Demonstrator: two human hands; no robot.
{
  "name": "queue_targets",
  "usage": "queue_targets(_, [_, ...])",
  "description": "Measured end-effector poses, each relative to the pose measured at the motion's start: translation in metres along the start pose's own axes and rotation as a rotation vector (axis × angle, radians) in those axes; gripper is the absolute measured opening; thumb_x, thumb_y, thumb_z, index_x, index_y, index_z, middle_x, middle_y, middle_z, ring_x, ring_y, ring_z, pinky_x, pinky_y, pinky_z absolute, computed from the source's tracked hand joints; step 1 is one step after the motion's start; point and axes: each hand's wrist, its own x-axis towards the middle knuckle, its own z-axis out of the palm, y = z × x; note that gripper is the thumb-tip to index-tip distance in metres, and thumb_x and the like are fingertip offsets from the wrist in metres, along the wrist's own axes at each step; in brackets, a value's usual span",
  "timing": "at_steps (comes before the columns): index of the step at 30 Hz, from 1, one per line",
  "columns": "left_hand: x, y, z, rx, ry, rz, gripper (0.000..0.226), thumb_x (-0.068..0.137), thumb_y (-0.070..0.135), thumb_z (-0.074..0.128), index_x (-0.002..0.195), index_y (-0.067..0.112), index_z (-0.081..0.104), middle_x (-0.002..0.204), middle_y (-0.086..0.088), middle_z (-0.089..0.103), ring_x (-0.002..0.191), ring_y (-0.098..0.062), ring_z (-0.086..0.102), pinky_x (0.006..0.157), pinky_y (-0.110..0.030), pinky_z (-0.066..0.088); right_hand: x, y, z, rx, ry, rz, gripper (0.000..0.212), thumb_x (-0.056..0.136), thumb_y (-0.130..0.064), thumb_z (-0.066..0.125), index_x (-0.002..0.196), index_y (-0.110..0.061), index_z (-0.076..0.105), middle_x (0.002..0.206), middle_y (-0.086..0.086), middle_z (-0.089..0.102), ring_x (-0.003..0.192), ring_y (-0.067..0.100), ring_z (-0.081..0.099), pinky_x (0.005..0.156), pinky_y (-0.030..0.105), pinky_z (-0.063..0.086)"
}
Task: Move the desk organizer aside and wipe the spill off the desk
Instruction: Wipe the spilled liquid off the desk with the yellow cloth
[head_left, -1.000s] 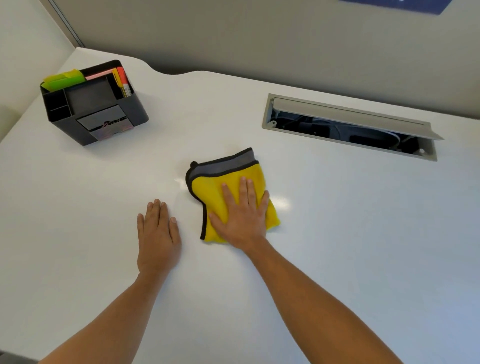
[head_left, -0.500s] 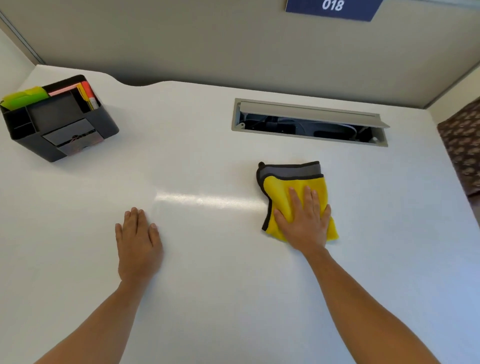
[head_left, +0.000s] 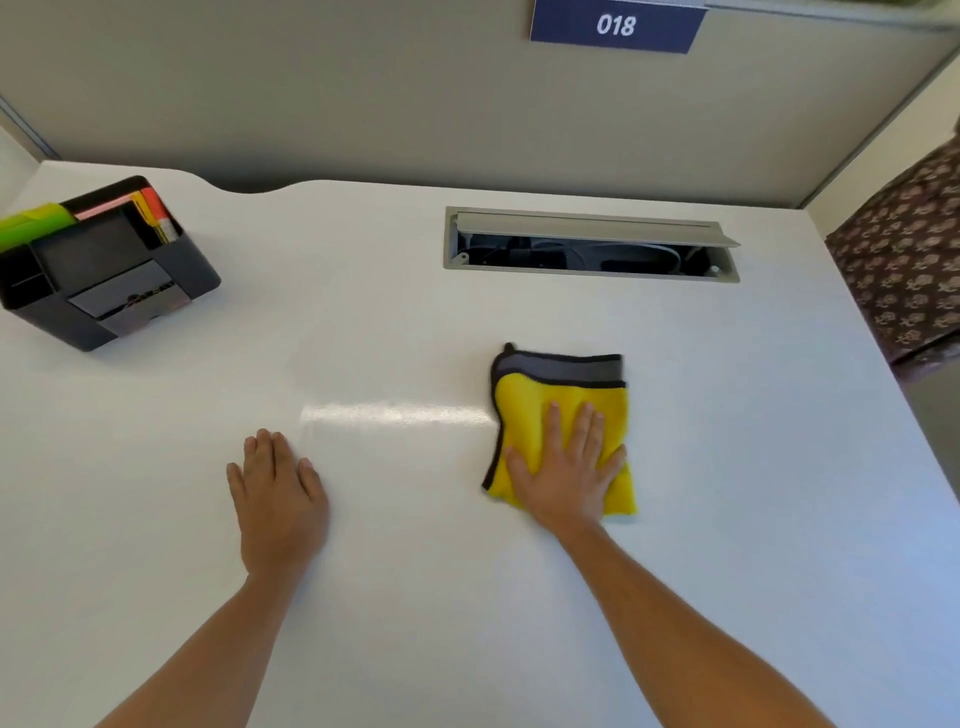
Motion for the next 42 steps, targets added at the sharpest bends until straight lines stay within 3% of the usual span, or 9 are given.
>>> queue_targets(5, [0.001,-0.001,0.001,-0.007,-0.002,0.005,0.061,0.095,0.029,0.021,0.141,-0.009,0.035,0.151,-0.026,0.034,0.145,-0.038,0.024,0.120,-0.053,0.012,-0.053,-0.036,0.016,-0.026,0.010,-0.255,0.083,0.085,-0.073,0.035,0.153,-0.025,0.031,0.161,0.017,0.024,0.150,0.037,0.017,0.112,0.070,0.012])
queue_targets(12, [0.001,-0.005,0.001,-0.002,-0.022,0.010,0.063,0.096,0.031,0.021,0.143,-0.009,0.033,0.153,-0.026,0.032,0.146,-0.037,0.022,0.121,-0.052,0.009,-0.058,0.005,0.017,-0.048,0.019,-0.455,0.080,0.084,-0.077,0.037,0.153,-0.036,0.026,0.163,0.006,0.023,0.151,0.026,0.016,0.116,0.063,0.017])
queue_targets(25, [-0.005,0.000,0.001,-0.063,0.027,0.000,0.049,0.095,0.019,0.030,0.135,-0.006,0.045,0.145,-0.024,0.044,0.141,-0.036,0.034,0.119,-0.049,0.020,0.043,0.049,-0.015,-0.033,-0.032,-0.090,0.095,0.076,-0.088,0.017,0.155,-0.036,0.007,0.166,0.012,0.002,0.152,0.028,-0.004,0.116,0.066,0.001])
queue_targets(33, [-0.002,-0.004,0.006,-0.093,0.090,-0.007,0.047,0.095,0.018,0.035,0.134,-0.004,0.050,0.142,-0.021,0.049,0.138,-0.035,0.039,0.117,-0.050,0.025,0.102,-0.018,-0.006,-0.064,-0.068,-0.171,0.091,0.078,-0.086,0.014,0.155,-0.037,0.002,0.164,0.020,-0.006,0.150,0.037,-0.010,0.111,0.072,-0.002])
queue_targets(42, [0.001,-0.003,0.004,-0.096,0.100,0.012,0.053,0.095,0.027,0.030,0.133,-0.002,0.052,0.141,-0.021,0.050,0.136,-0.036,0.041,0.116,-0.052,0.027,0.098,-0.118,0.014,-0.072,-0.110,-0.402,0.088,0.079,-0.085,0.016,0.154,-0.041,0.000,0.163,0.022,-0.007,0.150,0.039,-0.012,0.110,0.073,-0.006])
